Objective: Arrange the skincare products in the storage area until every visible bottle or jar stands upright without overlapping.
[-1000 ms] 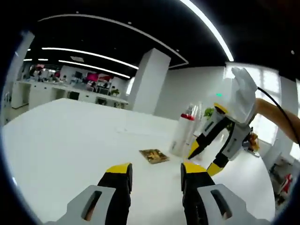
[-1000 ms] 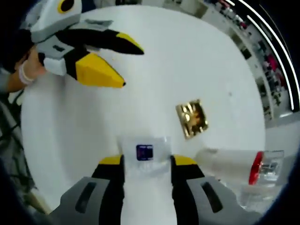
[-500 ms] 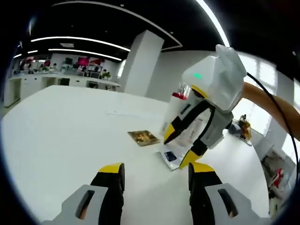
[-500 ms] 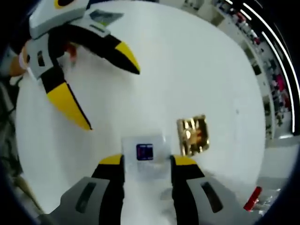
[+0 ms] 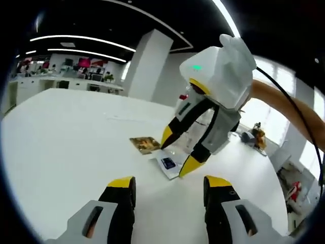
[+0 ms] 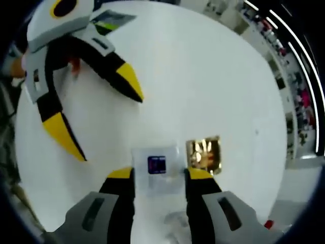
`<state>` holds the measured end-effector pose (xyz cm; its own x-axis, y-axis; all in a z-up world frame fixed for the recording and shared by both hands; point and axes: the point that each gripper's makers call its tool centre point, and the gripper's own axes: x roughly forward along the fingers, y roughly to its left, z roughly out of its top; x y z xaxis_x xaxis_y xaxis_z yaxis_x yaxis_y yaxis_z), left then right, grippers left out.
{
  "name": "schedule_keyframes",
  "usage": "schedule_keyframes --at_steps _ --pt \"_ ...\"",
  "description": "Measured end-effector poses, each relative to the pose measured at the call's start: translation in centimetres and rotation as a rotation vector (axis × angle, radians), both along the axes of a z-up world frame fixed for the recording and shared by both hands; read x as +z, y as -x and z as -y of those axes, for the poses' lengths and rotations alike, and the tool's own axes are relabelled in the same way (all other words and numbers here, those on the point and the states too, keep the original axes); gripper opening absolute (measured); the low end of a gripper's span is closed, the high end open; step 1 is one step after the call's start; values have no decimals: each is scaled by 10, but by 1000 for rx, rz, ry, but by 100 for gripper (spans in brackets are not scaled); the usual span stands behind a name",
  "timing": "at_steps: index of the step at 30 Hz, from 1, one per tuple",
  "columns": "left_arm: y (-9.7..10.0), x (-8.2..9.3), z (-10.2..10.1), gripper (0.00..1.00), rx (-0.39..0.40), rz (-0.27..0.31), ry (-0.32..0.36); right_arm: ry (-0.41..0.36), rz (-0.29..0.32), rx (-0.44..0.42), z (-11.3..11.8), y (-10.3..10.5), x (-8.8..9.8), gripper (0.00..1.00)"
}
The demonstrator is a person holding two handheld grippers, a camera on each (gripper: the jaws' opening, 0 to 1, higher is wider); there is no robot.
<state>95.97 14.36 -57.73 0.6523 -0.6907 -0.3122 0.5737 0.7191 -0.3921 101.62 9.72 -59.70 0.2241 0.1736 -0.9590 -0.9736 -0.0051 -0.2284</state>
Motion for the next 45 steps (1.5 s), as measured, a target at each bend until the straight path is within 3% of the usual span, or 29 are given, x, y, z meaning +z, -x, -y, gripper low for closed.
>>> schedule_keyframes --at_steps 7,12,22,25,28,33,35,38,43,45 --pt "-2 0 -1 56 5 -2 7 -8 -4 34 -1 3 0 40" --pt "-2 0 -2 55 9 -10 17 -33 -4 27 0 1 2 48" --pt "-6 3 -3 56 10 -5 18 -52 41 48 10 10 20 48" --pt "-8 4 -4 56 18 -1 17 -174 80 99 -7 23 32 52" --pt "-11 8 -5 57 30 19 30 -237 83 108 -13 37 36 68" --pt "-13 12 -7 59 52 52 33 -350 137 127 -22 45 42 85" --pt "-15 14 -9 59 65 71 40 -427 145 131 -29 50 44 98" --pt "-19 19 -15 61 98 95 60 -507 225 130 -34 47 49 100" --pt "-24 25 -21 61 134 122 86 -607 232 75 -37 47 50 100" --pt "-26 28 -24 63 148 141 85 -700 230 45 -42 48 56 100"
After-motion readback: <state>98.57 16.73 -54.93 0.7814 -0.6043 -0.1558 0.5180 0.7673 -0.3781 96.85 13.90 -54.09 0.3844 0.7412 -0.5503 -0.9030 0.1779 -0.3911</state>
